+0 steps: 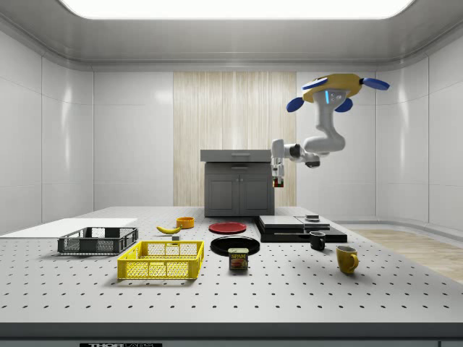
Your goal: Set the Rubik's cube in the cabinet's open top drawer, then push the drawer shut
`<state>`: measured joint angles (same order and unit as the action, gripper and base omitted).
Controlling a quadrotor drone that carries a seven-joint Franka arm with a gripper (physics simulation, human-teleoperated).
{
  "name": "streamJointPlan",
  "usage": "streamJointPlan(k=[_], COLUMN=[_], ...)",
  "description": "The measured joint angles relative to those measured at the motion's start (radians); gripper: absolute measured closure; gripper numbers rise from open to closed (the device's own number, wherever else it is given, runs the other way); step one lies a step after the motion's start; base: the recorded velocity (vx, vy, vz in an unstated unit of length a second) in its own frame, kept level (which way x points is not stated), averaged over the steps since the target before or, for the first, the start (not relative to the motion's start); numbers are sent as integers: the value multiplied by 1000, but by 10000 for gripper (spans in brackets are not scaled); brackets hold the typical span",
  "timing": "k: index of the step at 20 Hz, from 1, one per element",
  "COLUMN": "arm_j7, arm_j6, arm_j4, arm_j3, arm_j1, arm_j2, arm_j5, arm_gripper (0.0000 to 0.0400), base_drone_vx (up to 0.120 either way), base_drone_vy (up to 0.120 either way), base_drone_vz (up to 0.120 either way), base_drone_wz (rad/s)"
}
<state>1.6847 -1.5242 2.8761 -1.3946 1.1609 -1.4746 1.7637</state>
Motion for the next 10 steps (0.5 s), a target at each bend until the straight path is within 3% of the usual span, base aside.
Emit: streamJointPlan(k=[10], arm_j7=[3], arm_j6=[-18], arm_j4=[-1], arm_j3=[-3], arm_j1=[4], arm_j2=[-19], arm_j5=[-8], arm_gripper=[75], base_drone_vx=[0], base_drone_vy=[-120], base_drone_vz=[120], base_drone_wz=[0])
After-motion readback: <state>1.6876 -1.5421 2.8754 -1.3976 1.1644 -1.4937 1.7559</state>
